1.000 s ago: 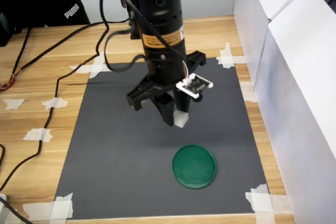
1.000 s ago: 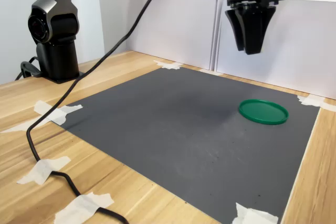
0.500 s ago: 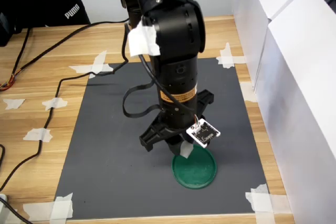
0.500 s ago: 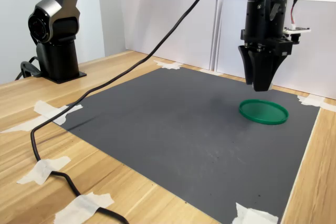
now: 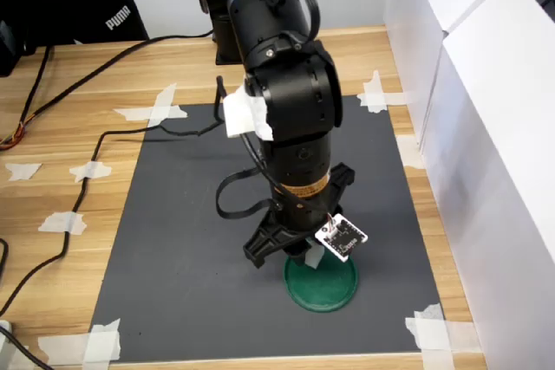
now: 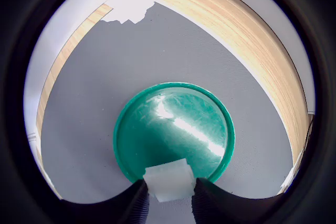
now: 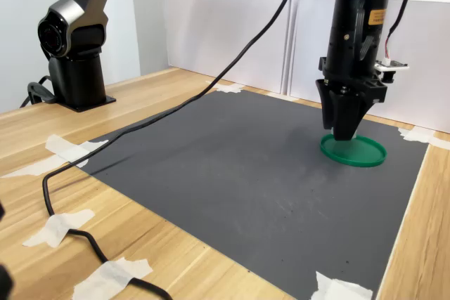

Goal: Grasp a white terminal and put it on the green lid.

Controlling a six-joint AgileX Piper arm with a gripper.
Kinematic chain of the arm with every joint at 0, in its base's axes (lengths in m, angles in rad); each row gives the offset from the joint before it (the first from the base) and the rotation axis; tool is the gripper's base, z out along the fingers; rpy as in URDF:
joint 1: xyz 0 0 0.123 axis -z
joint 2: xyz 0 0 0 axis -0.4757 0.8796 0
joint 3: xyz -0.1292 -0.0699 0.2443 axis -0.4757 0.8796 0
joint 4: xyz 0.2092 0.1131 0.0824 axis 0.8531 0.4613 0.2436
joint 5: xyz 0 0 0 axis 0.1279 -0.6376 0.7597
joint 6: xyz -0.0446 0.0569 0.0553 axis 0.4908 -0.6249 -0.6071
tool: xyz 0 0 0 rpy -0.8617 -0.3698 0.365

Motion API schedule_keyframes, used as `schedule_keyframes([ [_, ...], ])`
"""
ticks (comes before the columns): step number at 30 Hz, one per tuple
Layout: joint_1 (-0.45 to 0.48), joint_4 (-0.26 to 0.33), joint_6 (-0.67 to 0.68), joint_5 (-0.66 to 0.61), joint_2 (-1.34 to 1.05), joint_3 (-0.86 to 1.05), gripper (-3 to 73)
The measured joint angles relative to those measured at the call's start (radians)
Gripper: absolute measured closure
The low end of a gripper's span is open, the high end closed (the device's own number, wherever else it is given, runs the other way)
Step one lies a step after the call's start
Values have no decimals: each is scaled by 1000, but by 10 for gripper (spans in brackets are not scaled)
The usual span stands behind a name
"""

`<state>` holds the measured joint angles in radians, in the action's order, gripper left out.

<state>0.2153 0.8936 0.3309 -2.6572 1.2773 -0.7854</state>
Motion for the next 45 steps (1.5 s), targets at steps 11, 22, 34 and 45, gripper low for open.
schedule_keyframes([
  [11, 0, 0, 6, 24, 4, -2, 102],
  [22, -1, 6, -21, 72, -269, 130, 172],
  [34, -1, -66, -138, 407, -743, 526, 692],
  [45, 2, -110, -405, 647, -1179, 876, 711],
])
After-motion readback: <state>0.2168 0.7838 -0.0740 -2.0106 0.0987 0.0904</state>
